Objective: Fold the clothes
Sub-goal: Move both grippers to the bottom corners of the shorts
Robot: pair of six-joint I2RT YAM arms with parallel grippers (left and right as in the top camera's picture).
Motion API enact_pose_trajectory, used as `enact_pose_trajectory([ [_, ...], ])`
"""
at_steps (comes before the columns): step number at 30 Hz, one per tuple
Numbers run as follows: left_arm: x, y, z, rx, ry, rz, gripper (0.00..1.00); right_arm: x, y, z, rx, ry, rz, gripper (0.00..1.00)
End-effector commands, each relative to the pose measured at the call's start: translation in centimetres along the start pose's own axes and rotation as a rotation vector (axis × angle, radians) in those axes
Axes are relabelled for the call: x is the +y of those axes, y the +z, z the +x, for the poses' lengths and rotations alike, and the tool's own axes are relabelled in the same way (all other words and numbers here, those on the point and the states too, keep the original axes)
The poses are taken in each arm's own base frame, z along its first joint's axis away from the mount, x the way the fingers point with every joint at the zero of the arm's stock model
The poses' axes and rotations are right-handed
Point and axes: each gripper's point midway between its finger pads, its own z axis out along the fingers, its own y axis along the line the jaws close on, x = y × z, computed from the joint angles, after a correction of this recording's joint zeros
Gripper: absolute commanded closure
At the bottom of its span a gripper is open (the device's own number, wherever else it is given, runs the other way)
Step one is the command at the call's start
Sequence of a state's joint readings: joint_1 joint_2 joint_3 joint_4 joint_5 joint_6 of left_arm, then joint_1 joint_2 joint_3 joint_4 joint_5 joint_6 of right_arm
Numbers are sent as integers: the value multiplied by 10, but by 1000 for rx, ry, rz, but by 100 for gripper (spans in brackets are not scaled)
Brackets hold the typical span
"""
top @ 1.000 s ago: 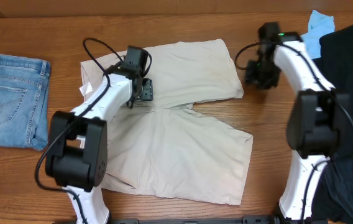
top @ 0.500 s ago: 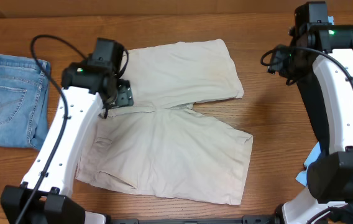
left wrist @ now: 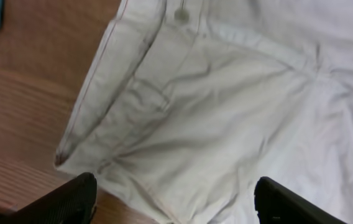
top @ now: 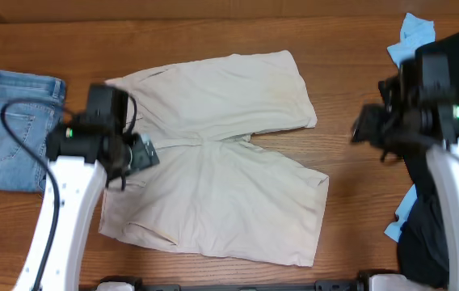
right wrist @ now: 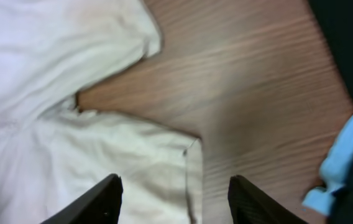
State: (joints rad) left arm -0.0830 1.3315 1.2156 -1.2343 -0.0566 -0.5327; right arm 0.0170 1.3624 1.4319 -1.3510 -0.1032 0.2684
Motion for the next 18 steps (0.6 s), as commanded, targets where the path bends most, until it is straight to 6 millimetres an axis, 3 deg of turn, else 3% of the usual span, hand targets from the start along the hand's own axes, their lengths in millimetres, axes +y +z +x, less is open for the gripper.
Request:
enact_pose_trajectory([
  [1, 13, 1, 30, 2, -88, 34, 16, 12, 9, 45, 73, 17, -94, 39],
  [5, 32, 12, 63, 3, -152, 30, 15, 10, 29, 87, 134, 28, -96, 36],
  [7, 41, 20, 78, 9, -201, 19, 14, 11, 36, 98, 153, 21, -99, 33],
  [11, 59, 41, 93, -13, -291, -29, 13, 13, 43, 108, 180, -6, -95, 33],
  [18, 70, 81, 121, 45, -457, -65, 13, 16, 43, 108, 178, -16, -99, 32],
])
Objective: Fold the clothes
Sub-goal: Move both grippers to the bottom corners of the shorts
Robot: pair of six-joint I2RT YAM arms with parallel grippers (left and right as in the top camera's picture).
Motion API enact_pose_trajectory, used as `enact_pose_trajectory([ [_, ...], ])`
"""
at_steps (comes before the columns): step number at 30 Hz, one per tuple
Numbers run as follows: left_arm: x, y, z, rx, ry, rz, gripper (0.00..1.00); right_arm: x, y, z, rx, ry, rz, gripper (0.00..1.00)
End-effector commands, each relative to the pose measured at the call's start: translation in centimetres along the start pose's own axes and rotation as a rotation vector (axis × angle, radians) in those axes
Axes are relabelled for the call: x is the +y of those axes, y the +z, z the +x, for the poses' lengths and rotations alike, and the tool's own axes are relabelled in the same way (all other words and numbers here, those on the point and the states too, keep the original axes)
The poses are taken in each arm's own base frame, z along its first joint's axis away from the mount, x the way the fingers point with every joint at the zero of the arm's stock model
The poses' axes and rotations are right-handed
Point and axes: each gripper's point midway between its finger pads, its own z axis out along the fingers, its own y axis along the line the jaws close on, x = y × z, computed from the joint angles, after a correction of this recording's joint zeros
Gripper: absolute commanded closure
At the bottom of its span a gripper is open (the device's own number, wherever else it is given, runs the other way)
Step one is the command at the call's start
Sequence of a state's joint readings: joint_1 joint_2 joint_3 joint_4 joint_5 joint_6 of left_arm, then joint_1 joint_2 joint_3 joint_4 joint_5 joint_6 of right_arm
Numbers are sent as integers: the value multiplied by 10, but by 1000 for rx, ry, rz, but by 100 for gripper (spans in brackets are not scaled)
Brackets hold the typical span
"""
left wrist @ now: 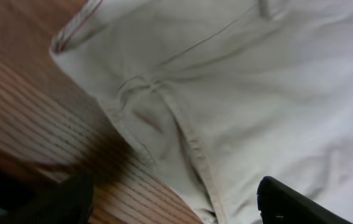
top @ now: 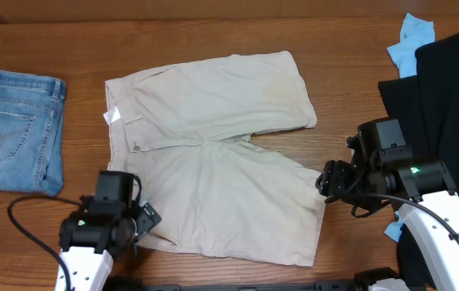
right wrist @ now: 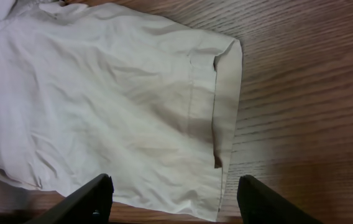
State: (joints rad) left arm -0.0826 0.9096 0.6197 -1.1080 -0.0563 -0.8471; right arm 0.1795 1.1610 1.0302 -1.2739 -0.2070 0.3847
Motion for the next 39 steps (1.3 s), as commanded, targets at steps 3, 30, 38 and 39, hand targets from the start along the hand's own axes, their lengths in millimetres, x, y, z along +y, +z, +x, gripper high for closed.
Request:
enact_pose_trajectory([
  [3, 17, 22, 1, -39, -199, -57, 14, 4, -3, 0, -18, -3, -20, 30],
  [30, 57, 28, -46, -181, -350, -154, 25, 3, 2, -2, -3, 1, -7, 22],
  [38, 54, 68, -44, -105, -334, -195, 29, 3, 2, -2, -3, 1, -7, 21],
  [39, 53, 73, -44, -94, -332, -203, 30, 3, 2, -2, 0, 2, -6, 22],
])
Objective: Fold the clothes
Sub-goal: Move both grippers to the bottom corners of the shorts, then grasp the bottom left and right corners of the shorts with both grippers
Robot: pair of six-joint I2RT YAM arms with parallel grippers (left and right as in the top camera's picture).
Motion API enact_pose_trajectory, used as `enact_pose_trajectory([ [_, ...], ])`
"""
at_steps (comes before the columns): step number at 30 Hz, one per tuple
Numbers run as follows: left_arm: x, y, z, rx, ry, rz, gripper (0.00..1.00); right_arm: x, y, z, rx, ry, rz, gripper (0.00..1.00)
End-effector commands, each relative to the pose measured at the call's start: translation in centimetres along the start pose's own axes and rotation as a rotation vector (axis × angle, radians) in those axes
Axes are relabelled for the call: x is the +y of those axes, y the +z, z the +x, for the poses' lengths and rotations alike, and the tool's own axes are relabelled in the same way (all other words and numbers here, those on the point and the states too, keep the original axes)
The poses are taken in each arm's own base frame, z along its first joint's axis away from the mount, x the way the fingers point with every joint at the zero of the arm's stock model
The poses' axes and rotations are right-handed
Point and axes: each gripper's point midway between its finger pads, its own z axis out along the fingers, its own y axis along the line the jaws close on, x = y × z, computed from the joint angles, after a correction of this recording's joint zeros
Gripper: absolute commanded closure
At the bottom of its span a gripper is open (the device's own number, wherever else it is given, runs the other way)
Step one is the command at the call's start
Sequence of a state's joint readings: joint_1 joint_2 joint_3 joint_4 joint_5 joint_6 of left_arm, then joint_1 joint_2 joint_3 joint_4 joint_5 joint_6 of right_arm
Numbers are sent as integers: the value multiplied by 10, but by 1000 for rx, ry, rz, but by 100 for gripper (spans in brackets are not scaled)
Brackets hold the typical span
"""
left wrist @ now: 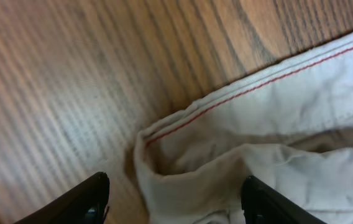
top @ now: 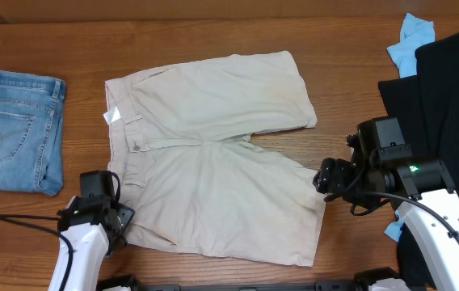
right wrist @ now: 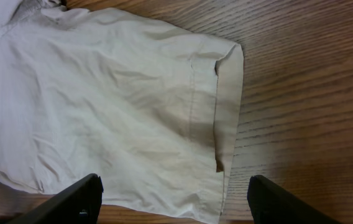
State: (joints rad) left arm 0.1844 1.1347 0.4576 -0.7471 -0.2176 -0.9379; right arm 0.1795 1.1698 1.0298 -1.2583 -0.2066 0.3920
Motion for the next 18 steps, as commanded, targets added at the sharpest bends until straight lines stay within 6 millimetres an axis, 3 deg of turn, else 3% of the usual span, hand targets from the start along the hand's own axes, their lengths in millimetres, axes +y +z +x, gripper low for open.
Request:
enact_pose_trajectory([
  [1, 3, 11, 3, 25, 22, -37, 31, 1, 0, 2, 7, -3, -3, 21],
  [6, 0, 18, 3, 32, 50, -47, 44, -1, 0, 7, 27, 2, 7, 22],
  [10, -5, 18, 1, 25, 71, -25, 90, -6, 1, 17, 67, 22, 28, 19],
  [11, -6, 18, 1, 28, 78, -16, 96, -7, 1, 18, 73, 35, 31, 17],
  [14, -17, 14, 5, 62, 116, 35, 96, -11, 6, 24, 92, 86, 43, 0],
  [18, -39, -6, 4, 107, 195, 124, 96, -18, 16, 36, 139, 140, 63, 0],
])
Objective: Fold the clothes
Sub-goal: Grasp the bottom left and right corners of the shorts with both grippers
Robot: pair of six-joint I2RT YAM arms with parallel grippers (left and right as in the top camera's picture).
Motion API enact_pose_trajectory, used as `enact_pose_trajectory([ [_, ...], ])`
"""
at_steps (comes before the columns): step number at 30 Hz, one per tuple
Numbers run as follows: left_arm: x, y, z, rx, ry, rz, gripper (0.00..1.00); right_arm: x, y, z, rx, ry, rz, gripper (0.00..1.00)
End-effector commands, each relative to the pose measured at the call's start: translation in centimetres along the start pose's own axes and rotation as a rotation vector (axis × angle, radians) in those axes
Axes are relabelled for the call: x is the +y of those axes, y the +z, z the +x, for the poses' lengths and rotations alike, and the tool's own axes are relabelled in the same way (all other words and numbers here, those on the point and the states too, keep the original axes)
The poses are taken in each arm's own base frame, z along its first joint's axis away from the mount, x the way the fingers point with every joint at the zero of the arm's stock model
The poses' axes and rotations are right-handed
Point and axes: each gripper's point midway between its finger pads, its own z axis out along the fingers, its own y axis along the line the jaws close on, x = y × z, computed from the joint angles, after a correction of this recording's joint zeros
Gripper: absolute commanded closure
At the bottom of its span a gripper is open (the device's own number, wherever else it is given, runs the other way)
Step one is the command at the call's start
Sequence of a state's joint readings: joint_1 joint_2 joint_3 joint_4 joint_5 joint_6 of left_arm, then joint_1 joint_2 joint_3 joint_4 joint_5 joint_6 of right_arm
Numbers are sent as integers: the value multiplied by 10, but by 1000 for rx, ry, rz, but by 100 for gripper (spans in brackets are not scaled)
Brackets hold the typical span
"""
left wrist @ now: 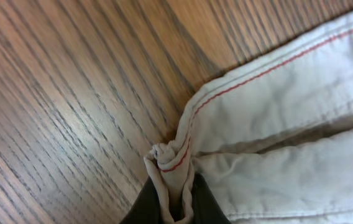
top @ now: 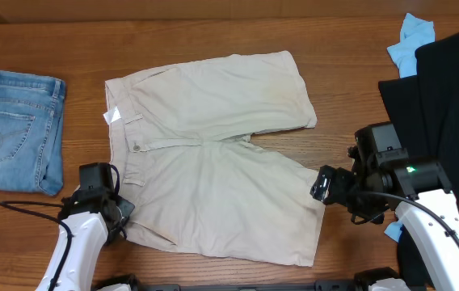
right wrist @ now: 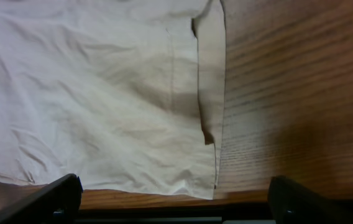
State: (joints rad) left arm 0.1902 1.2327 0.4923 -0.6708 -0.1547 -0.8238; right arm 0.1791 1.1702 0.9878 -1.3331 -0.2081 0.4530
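Beige shorts (top: 213, 153) lie flat on the wooden table, waistband to the left, legs to the right. My left gripper (top: 121, 213) sits at the near-left waistband corner. In the left wrist view that left gripper (left wrist: 175, 208) is shut on the bunched corner (left wrist: 171, 160), which has red stitching. My right gripper (top: 321, 186) hovers at the near leg's hem. Seen from the right wrist, it is open wide, its fingers (right wrist: 55, 196) far apart, over the hem's near corner (right wrist: 209, 124), and holds nothing.
Folded blue jeans (top: 15, 129) lie at the far left. A pile of black clothing (top: 444, 89) and a light blue cloth (top: 411, 36) lie along the right side, behind my right arm. The table's front edge (right wrist: 164, 205) runs just below the shorts.
My left gripper, open around the waistband corner before, is now shut on it. My right gripper has shifted a little toward the front edge, over the hem's near corner.
At first my left gripper was open over the middle of the waistband and my right arm was by the black pile. Then both stood lower, left at the near waist corner, right at the near leg hem. The left then framed the corner and now grips it.
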Motion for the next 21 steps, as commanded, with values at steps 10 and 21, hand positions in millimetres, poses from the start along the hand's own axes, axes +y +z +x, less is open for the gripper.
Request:
enact_pose_trajectory([
  [10, -38, -62, -25, 19, 144, 118, 96, -9, 56, 77, 333, 109, -83, 0],
  [21, -44, -69, -31, 5, 141, 137, 96, -14, 93, 138, 560, 197, -221, 11],
])
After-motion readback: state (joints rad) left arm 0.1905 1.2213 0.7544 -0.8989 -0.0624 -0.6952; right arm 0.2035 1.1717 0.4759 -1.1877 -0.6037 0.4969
